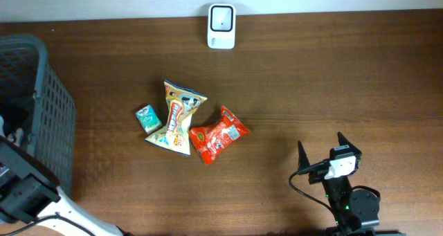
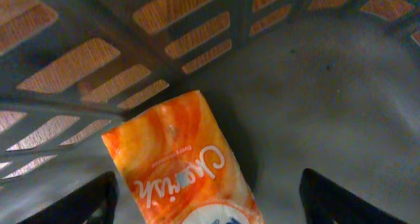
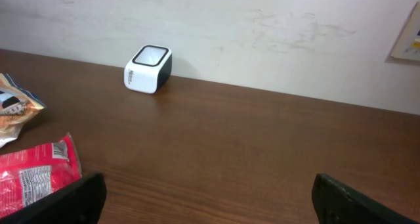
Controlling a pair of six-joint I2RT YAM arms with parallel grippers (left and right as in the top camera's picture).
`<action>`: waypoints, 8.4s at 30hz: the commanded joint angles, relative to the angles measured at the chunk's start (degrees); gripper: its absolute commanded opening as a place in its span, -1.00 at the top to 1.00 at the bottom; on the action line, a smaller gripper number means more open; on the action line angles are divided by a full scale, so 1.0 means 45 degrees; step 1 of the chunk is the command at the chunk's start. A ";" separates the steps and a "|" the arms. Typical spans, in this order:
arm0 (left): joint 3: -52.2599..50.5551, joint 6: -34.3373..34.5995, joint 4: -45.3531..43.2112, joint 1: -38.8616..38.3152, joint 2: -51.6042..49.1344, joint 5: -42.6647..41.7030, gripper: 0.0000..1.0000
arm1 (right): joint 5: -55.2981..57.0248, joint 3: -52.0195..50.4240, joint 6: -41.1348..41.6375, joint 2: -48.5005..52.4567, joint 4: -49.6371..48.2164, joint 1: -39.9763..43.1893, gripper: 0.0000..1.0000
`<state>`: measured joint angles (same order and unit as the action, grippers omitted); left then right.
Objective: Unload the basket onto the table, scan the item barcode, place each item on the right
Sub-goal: 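Reach the left gripper into the basket and grasp the orange tissue pack, then carry the orange tissue pack right and drop it near the right arm, then raise the left arm aside and reach the right gripper to the orange pack, then grasp the orange tissue pack with the right gripper, then lift the orange pack and hold it up to the white scanner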
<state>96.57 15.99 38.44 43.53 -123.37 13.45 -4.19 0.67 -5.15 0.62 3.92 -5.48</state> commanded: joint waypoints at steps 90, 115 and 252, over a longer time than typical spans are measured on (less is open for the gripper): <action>0.0680 -0.3079 0.2040 -0.9986 0.5513 -0.5547 -0.99 | -0.3036 0.2526 0.1248 0.1987 0.1039 -0.0102 -0.97; 0.0680 -0.4245 0.2050 -0.9904 0.5513 -0.3026 -0.98 | -0.4867 1.5310 -0.0053 2.0764 1.1370 -0.2866 -0.45; 0.0680 -0.4245 0.2050 -0.9908 0.5513 -0.3026 -0.98 | -1.3168 1.8399 -0.1919 2.4111 1.2114 0.1268 0.92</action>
<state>99.53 -2.20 47.72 -1.41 -98.26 -0.58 -45.28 82.61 -6.20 110.48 58.35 -3.57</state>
